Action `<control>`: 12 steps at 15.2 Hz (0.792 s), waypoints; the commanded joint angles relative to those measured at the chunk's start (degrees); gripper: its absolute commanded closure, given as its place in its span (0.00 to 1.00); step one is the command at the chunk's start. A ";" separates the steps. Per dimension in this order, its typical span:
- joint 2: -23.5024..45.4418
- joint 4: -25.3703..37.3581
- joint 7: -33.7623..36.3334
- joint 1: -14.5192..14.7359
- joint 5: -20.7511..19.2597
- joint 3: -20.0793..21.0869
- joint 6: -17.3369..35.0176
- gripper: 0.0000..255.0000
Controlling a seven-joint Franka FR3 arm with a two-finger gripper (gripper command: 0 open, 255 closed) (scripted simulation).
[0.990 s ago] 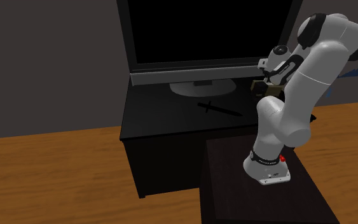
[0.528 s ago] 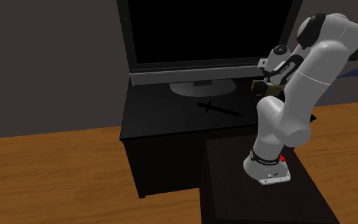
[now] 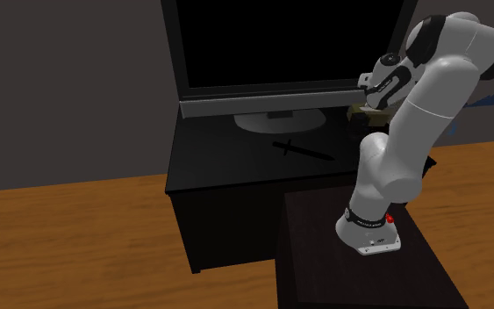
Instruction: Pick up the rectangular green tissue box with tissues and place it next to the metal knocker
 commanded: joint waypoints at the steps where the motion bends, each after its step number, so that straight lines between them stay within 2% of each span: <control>1: 1.11 -0.56 -4.10 -6.12 4.98 6.53 -0.40 1.00; 3: 1.17 -0.53 -6.59 -12.79 7.77 13.72 -1.56 1.00; 6: -0.61 0.17 -7.42 -20.84 7.94 22.66 -4.47 1.00; 9: -3.19 1.16 -7.28 -25.34 6.75 28.20 -7.84 1.00; 12: -5.53 2.21 -7.48 -28.10 6.09 32.08 -11.05 1.00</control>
